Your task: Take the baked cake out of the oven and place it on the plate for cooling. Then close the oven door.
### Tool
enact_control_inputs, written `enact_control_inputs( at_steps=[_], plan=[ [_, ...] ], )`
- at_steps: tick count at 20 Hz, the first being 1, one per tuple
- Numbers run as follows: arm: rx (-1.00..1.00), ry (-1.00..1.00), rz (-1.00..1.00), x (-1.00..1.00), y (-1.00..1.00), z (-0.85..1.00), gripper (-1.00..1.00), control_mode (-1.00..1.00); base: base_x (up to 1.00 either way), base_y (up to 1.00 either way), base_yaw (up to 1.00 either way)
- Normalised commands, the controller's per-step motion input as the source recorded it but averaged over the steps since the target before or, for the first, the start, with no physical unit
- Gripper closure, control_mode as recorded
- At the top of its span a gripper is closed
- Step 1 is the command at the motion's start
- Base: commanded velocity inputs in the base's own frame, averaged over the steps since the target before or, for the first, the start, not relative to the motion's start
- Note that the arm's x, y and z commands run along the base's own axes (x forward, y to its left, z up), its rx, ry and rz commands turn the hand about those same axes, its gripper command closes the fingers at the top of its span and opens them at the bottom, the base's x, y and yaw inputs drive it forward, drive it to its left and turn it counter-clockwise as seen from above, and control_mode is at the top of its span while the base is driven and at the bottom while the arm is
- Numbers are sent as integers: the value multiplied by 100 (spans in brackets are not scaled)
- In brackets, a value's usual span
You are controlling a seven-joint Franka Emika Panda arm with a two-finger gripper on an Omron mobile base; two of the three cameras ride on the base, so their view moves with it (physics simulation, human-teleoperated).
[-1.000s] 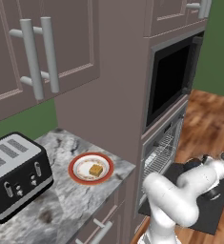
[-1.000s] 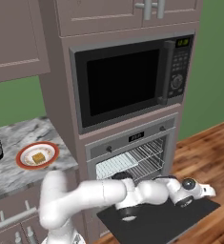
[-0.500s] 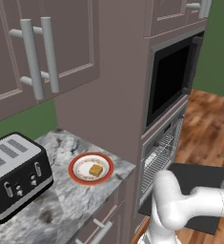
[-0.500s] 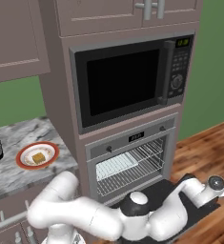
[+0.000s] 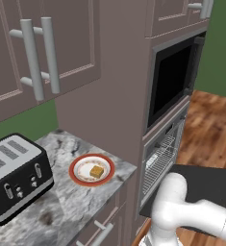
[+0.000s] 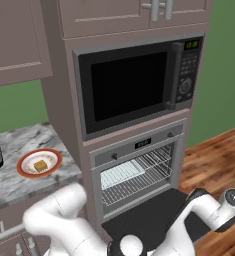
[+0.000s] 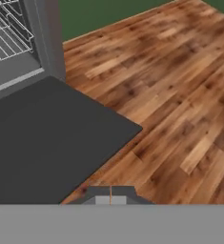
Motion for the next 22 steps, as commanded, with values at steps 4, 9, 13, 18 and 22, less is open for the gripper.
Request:
enact_control_inputs(
  at_steps=[4,9,13,18,22],
  plan=[
    [0,31,3,-91,7,-37,100,-100,0,0,0],
    [0,30,4,-57,-1,-30,100,-100,0,0,0],
    [0,10,20,-3,0,-25,100,-100,0,0,0],
    [3,1,36,0,-2,-46,100,-100,0,0,0],
    [10,7,43,-2,-24,-76,100,-100,0,0,0]
  ],
)
